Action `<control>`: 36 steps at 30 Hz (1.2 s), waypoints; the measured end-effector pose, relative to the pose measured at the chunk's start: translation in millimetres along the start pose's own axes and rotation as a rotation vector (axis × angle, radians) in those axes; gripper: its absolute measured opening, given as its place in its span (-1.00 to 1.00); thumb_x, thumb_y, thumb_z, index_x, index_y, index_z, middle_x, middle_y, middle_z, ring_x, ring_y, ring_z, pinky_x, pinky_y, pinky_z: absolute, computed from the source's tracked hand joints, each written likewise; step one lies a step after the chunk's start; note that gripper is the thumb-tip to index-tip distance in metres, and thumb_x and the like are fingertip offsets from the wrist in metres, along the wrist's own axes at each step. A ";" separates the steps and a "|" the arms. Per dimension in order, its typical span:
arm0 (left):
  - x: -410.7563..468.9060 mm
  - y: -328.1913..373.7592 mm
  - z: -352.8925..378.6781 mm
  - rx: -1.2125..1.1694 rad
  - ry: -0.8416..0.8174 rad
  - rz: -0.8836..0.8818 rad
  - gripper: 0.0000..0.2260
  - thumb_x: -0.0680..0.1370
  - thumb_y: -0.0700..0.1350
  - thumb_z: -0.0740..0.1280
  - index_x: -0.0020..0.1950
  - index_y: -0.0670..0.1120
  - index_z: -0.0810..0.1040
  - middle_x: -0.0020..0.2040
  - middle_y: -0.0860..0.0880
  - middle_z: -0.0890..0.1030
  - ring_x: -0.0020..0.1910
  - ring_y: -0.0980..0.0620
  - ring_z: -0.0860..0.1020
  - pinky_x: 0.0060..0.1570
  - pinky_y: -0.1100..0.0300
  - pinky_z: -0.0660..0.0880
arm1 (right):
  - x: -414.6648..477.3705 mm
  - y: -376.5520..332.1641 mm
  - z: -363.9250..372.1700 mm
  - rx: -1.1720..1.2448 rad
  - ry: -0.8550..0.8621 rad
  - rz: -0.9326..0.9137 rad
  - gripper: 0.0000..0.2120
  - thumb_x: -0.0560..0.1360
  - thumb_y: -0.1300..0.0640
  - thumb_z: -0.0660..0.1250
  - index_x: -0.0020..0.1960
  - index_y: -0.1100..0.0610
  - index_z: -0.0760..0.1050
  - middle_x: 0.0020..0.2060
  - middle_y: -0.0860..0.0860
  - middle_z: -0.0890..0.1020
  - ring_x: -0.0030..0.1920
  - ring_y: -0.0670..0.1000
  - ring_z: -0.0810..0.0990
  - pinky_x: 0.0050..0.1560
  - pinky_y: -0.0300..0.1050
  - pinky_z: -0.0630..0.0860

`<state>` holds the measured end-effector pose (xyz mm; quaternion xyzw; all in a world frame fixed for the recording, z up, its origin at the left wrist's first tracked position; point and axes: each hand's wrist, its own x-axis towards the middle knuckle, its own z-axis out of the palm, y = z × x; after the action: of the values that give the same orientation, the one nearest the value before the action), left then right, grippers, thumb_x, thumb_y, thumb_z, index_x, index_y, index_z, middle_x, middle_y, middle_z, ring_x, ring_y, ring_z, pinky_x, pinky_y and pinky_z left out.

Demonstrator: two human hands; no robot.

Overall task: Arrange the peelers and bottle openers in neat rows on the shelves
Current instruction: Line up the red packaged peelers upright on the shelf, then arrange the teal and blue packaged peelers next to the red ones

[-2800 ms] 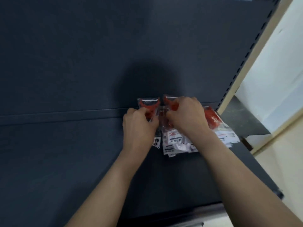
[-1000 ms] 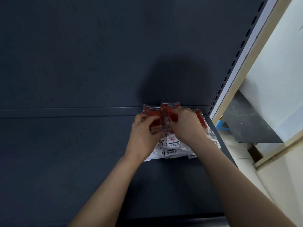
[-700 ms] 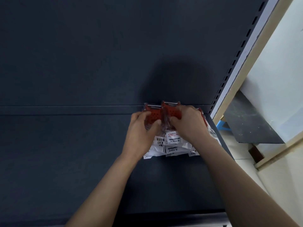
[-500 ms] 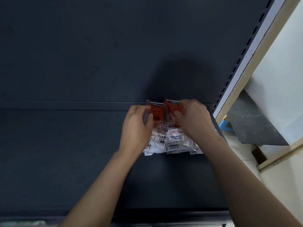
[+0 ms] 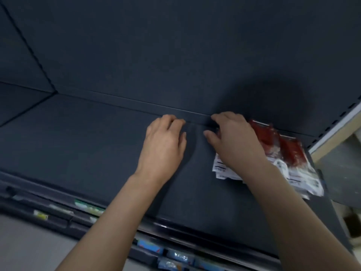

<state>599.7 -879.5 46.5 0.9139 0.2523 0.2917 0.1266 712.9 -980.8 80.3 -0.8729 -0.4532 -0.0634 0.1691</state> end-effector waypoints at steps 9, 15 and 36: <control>-42.4 -108.5 -85.7 0.080 0.070 -0.126 -0.76 0.55 -0.18 0.26 0.20 -0.19 0.51 0.13 -0.16 0.51 0.11 -0.20 0.47 0.19 -0.04 0.34 | 6.0 -143.5 25.9 -0.006 -0.035 -0.166 -0.65 0.54 0.02 0.25 0.26 0.18 0.42 0.19 0.12 0.50 0.23 0.13 0.39 0.22 0.01 0.35; -76.0 -200.9 -157.6 0.150 0.103 -0.202 -0.73 0.56 -0.16 0.25 0.24 -0.17 0.49 0.16 -0.14 0.49 0.16 -0.18 0.44 0.22 0.00 0.28 | 11.7 -261.0 53.3 -0.006 -0.071 -0.259 -0.65 0.55 0.02 0.24 0.26 0.17 0.41 0.19 0.12 0.49 0.22 0.15 0.40 0.19 0.02 0.35; -95.5 -428.9 -292.8 0.390 0.223 -0.538 -0.73 0.58 -0.15 0.21 0.27 -0.14 0.47 0.17 -0.09 0.47 0.17 -0.13 0.42 0.22 0.09 0.22 | 116.0 -541.8 143.5 0.134 -0.197 -0.657 -0.65 0.57 0.04 0.21 0.31 0.16 0.38 0.23 0.10 0.48 0.26 0.12 0.38 0.27 0.01 0.34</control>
<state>191.8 -545.4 72.9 0.7843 0.5472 0.2922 -0.0065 333.8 -552.7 105.6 -0.6695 -0.7271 -0.0001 0.1519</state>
